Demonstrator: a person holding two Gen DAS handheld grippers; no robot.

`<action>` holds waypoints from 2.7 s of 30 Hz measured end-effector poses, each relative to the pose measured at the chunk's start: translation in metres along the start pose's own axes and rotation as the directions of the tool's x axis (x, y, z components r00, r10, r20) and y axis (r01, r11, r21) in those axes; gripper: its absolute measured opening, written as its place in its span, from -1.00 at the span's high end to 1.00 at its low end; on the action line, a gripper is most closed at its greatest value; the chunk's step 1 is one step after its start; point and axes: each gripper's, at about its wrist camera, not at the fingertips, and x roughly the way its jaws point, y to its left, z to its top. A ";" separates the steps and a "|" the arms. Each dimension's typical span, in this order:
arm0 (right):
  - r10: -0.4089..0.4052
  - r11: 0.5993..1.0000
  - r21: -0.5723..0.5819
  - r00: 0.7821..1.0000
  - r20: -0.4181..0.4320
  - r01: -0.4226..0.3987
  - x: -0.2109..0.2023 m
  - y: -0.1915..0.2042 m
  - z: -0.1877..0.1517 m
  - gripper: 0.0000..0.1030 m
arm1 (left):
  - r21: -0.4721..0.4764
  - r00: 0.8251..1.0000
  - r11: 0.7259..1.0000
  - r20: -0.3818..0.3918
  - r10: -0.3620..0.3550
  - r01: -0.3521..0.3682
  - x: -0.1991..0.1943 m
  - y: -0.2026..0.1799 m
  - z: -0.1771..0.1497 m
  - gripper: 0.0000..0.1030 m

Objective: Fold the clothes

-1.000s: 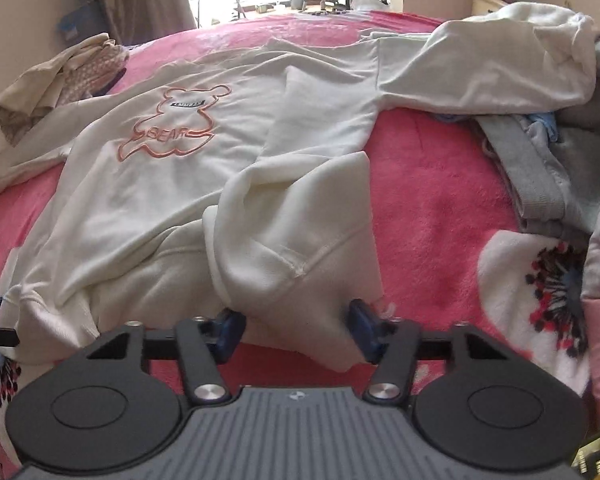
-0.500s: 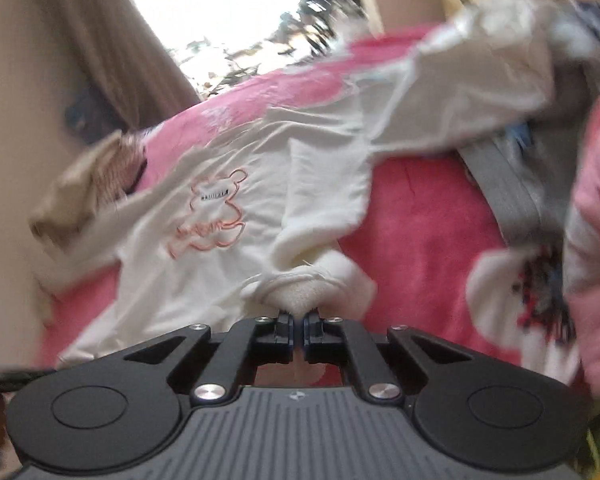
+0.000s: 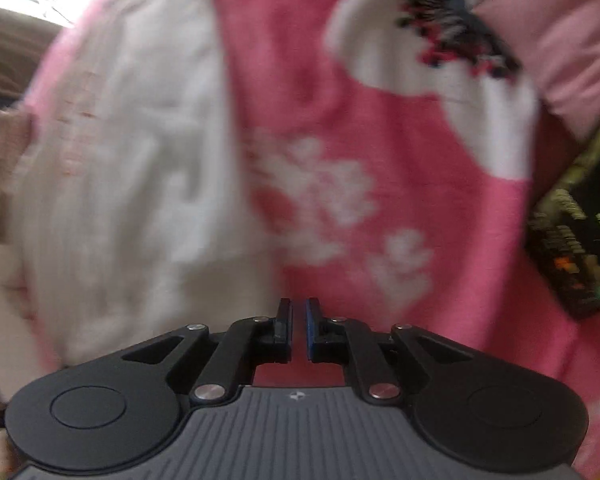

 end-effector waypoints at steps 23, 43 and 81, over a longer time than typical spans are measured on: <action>0.027 0.934 -0.350 0.959 0.282 0.077 -0.020 0.076 -0.023 0.02 | 0.276 0.986 0.951 0.127 0.106 -0.138 0.004 -0.035 -0.006 -0.03; 0.144 0.961 -0.246 0.988 0.047 -0.129 0.014 0.044 -0.021 0.81 | 0.216 0.999 0.976 0.035 0.008 -0.015 0.005 -0.028 -0.012 0.81; 0.293 0.269 -0.963 0.952 0.090 0.008 0.067 0.273 0.021 0.06 | -0.287 0.746 0.728 0.499 -0.441 0.622 0.010 0.057 0.156 -0.15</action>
